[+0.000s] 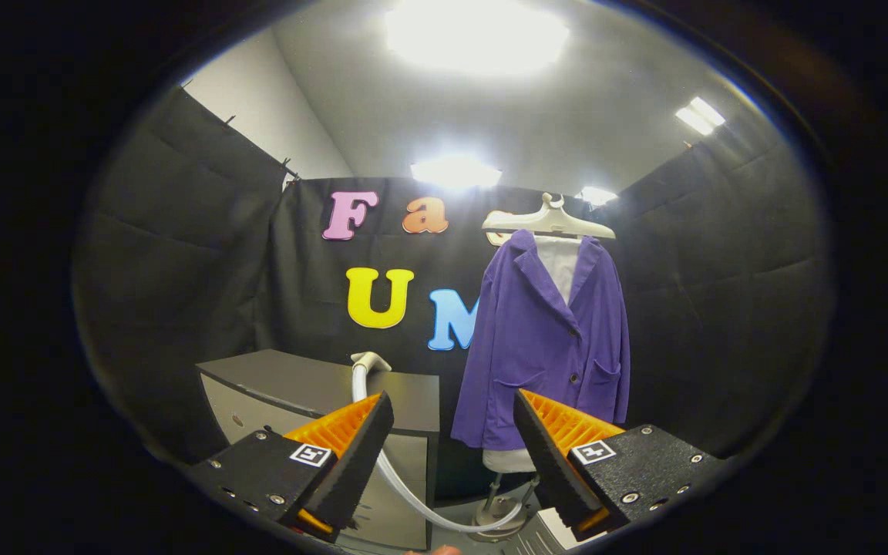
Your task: Iron the clothes twice with a garment steamer, once on the left side and once on the right side.
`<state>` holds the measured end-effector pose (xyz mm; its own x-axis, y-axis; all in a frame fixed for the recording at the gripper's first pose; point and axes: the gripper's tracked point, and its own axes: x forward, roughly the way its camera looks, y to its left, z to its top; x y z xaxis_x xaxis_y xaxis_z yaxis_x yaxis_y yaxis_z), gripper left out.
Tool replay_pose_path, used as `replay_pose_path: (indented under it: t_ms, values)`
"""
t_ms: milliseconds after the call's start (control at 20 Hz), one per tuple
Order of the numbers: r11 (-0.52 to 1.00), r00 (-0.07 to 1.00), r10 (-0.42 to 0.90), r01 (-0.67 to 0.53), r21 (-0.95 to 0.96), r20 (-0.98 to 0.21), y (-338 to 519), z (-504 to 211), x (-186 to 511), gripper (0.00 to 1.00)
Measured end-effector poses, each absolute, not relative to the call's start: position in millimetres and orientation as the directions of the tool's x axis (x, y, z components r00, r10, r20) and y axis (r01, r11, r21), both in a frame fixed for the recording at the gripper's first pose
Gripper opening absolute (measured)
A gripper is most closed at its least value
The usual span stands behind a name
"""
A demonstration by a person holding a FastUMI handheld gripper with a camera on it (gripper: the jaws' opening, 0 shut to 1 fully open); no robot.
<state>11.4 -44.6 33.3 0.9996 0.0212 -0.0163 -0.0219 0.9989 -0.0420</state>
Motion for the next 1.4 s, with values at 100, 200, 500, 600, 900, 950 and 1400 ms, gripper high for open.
replay_pose_path:
  t_ms: [100,200,500,600,900,950,1400]
  values:
    - [0.998,1.000,0.018,-0.019,-0.055,-0.022,-48,46,12,0.96]
    - [0.997,0.999,0.022,-0.024,-0.076,-0.030,-46,59,16,0.96]
    - [0.993,0.999,0.013,-0.018,-0.117,-0.038,-36,110,43,0.95]
    - [0.997,0.999,0.018,-0.021,-0.079,-0.041,-34,122,57,0.95]
    - [0.998,0.996,-0.056,0.057,0.009,-0.072,-36,134,113,0.95]
    - [0.998,0.995,-0.066,0.067,0.015,-0.079,-34,135,122,0.95]
    - [0.996,0.980,-0.062,0.049,-0.071,-0.190,21,133,213,0.95]
